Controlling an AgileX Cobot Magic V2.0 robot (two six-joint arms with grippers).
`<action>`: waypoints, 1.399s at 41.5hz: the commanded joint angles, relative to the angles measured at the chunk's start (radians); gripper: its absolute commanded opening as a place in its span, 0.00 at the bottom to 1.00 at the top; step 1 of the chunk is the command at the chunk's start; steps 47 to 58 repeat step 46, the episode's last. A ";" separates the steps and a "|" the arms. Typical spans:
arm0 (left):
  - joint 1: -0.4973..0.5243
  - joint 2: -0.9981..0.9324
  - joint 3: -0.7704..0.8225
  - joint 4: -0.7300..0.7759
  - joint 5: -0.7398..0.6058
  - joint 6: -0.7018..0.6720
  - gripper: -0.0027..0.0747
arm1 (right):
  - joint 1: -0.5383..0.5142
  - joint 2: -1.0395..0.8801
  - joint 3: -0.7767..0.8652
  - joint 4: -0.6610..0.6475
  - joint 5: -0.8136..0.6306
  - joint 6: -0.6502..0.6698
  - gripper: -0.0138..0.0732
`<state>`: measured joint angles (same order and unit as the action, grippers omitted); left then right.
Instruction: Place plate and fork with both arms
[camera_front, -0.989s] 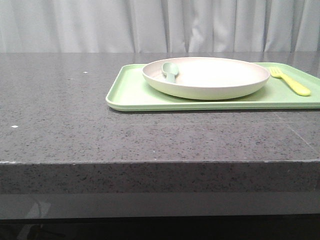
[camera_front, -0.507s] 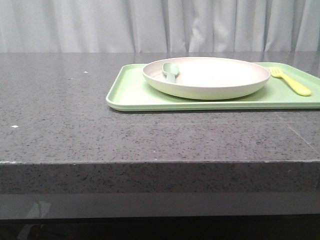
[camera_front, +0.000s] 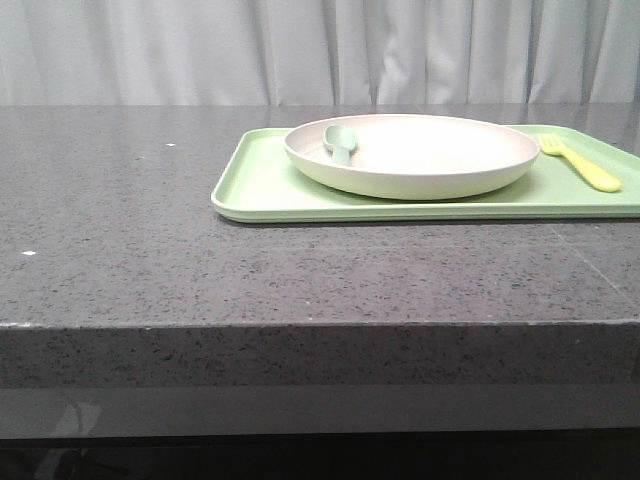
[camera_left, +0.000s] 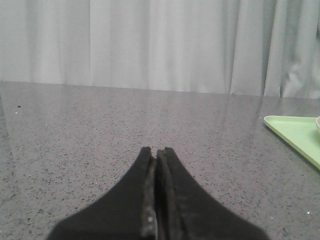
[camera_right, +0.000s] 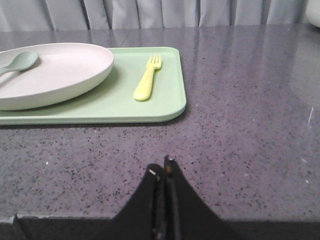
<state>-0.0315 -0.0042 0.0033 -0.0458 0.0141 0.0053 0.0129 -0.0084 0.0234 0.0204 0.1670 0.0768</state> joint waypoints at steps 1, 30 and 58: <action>0.002 -0.023 0.007 -0.008 -0.082 0.001 0.01 | -0.008 -0.019 -0.003 0.012 -0.144 -0.006 0.08; 0.002 -0.023 0.007 -0.008 -0.082 0.001 0.01 | 0.003 -0.019 -0.001 0.012 -0.195 -0.006 0.08; 0.002 -0.023 0.007 -0.008 -0.082 0.001 0.01 | 0.003 -0.019 -0.001 0.012 -0.195 -0.006 0.08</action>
